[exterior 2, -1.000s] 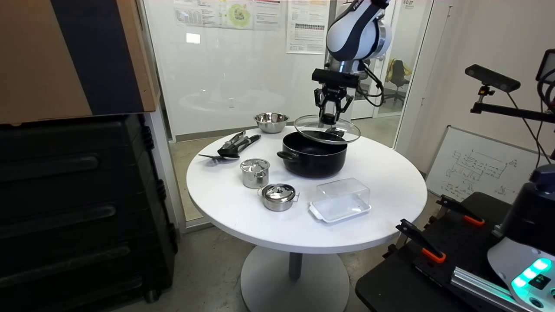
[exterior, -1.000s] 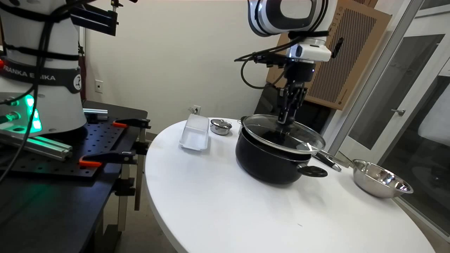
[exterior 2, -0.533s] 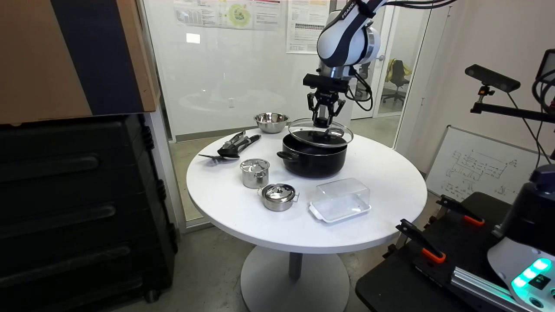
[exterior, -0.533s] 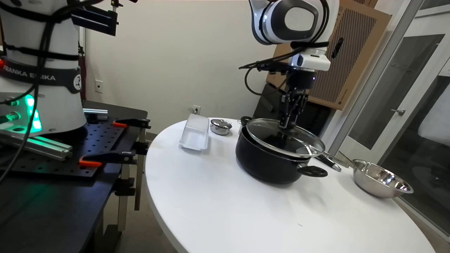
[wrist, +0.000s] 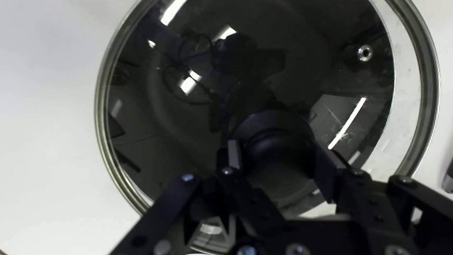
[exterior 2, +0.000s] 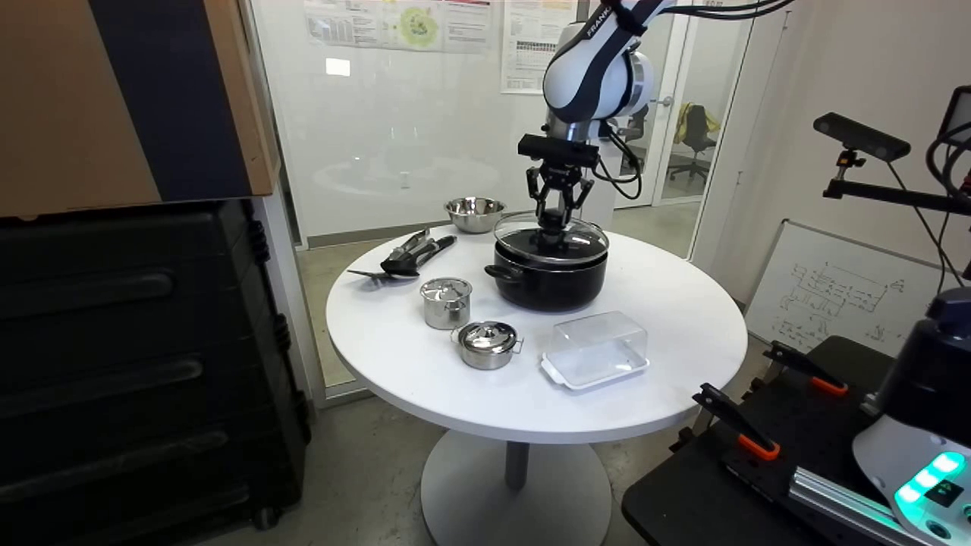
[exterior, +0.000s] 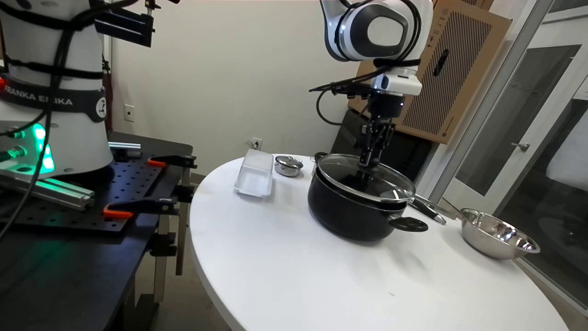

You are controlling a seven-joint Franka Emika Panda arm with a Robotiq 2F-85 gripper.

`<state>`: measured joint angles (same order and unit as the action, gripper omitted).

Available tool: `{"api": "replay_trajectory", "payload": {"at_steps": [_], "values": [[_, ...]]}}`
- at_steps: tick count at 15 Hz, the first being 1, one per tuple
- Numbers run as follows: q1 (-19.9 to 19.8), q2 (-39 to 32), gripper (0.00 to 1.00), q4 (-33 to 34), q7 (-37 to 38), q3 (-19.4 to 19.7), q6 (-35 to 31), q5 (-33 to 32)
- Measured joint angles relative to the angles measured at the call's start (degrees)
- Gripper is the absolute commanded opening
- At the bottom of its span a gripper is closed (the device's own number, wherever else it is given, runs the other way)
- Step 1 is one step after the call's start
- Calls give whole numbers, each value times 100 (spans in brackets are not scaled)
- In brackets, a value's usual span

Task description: Place the lid on the pot

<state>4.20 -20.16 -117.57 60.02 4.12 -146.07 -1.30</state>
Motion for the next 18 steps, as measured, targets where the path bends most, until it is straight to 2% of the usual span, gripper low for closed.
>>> {"api": "replay_trajectory", "payload": {"at_steps": [18], "values": [[56,-125,26,0,163,140,0,-3]]}}
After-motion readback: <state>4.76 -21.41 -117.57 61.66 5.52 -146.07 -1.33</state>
